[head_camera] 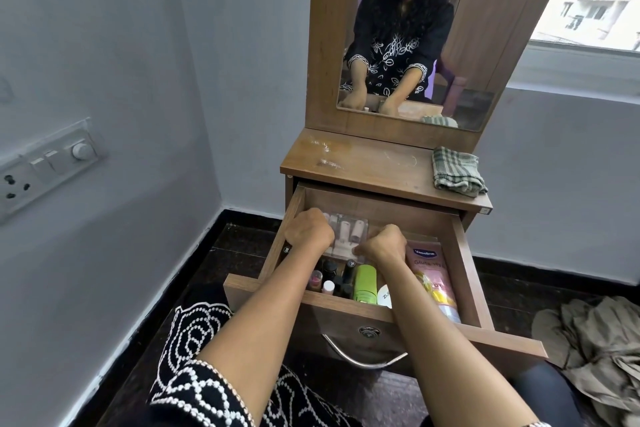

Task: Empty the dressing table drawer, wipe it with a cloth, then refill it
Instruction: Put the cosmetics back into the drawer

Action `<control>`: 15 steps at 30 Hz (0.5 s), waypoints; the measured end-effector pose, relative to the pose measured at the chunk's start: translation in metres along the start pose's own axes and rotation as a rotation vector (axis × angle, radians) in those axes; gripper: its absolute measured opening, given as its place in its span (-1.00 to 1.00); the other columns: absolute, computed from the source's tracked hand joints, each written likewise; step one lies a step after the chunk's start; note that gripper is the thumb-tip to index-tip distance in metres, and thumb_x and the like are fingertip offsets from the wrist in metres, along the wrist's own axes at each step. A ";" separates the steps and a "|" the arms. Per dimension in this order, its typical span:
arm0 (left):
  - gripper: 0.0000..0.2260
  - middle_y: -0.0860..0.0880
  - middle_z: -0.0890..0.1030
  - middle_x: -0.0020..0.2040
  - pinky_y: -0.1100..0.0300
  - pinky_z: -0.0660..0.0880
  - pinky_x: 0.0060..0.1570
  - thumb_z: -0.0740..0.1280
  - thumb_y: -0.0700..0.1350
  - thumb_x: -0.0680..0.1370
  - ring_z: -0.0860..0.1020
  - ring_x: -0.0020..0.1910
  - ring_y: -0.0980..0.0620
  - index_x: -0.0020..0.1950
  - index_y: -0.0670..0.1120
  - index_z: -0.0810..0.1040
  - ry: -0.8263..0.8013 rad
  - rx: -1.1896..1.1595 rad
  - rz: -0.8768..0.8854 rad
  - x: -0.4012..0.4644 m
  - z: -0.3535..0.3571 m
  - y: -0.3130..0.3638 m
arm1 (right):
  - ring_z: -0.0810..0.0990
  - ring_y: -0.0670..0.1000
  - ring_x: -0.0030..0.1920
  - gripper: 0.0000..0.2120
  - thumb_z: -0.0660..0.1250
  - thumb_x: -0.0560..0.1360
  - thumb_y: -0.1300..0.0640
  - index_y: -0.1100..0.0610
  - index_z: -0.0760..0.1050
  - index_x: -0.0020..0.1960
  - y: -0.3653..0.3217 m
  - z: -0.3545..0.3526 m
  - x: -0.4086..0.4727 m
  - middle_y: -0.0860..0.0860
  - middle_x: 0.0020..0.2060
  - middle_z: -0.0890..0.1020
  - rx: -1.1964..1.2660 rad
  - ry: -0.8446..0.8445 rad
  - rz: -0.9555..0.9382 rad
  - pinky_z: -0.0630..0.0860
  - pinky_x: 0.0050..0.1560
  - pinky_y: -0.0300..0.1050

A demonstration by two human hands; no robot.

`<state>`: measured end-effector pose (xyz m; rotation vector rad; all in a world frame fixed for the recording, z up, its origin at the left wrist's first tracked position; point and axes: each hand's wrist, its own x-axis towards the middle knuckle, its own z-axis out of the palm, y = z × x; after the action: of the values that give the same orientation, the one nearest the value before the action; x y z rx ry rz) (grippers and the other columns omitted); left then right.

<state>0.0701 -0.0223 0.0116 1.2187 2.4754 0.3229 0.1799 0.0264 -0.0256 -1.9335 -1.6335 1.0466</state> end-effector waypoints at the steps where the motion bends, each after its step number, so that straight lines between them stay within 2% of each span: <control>1: -0.79 -0.11 0.58 0.13 0.19 0.40 -0.14 0.25 -0.27 0.54 0.55 0.11 -0.07 0.16 -0.18 0.53 0.016 0.002 0.019 -0.001 -0.004 0.001 | 0.61 0.12 0.00 -0.61 0.58 0.27 0.21 0.28 0.57 0.04 0.001 -0.002 0.000 0.16 0.03 0.62 0.005 0.014 -0.003 0.46 -0.16 -0.19; 5: -0.84 -0.10 0.54 0.02 0.15 0.41 -0.17 0.26 -0.30 0.52 0.51 -0.03 -0.06 0.08 -0.19 0.50 0.052 -0.055 0.059 -0.007 -0.024 0.000 | 0.58 0.08 -0.03 -0.71 0.53 0.32 0.24 0.24 0.59 0.02 -0.002 -0.018 -0.005 0.12 -0.04 0.61 0.069 0.007 -0.085 0.45 -0.09 -0.19; 8: -0.83 -0.07 0.58 0.01 0.13 0.43 -0.18 0.30 -0.20 0.53 0.54 -0.07 -0.05 0.10 -0.16 0.49 0.124 -0.178 0.094 -0.013 -0.041 -0.007 | 0.59 0.01 -0.11 -0.74 0.49 0.35 0.26 0.21 0.60 0.03 -0.004 -0.037 -0.017 0.10 -0.05 0.66 0.194 -0.031 -0.178 0.52 -0.05 -0.14; 10: -0.73 -0.07 0.58 0.11 0.16 0.41 -0.11 0.30 -0.11 0.54 0.56 0.04 -0.05 0.23 -0.14 0.46 0.241 -0.320 0.140 -0.023 -0.052 -0.017 | 0.60 -0.02 -0.16 -0.78 0.46 0.38 0.29 0.21 0.59 0.02 -0.003 -0.056 -0.035 0.08 -0.10 0.67 0.326 -0.034 -0.237 0.56 -0.05 -0.10; 11: -0.67 -0.07 0.56 0.18 0.17 0.39 -0.06 0.30 -0.09 0.55 0.54 0.12 -0.05 0.30 -0.13 0.42 0.313 -0.413 0.170 -0.031 -0.056 -0.022 | 0.61 -0.05 -0.16 -0.80 0.45 0.40 0.29 0.17 0.58 0.02 -0.003 -0.066 -0.047 0.05 -0.11 0.67 0.382 -0.030 -0.272 0.56 -0.07 -0.15; 15: -0.38 -0.06 0.39 0.38 0.10 0.35 0.26 0.31 -0.08 0.54 0.38 0.35 -0.01 0.50 -0.08 0.08 0.577 -0.860 0.254 -0.074 -0.062 -0.044 | 0.65 -0.15 -0.05 -0.76 0.44 0.43 0.24 0.08 0.58 0.08 0.009 -0.105 -0.097 -0.06 -0.07 0.68 0.605 0.089 -0.422 0.58 -0.08 -0.34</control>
<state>0.0545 -0.1102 0.0681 1.1147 2.1126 1.7925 0.2610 -0.0519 0.0627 -1.1672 -1.3765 1.0919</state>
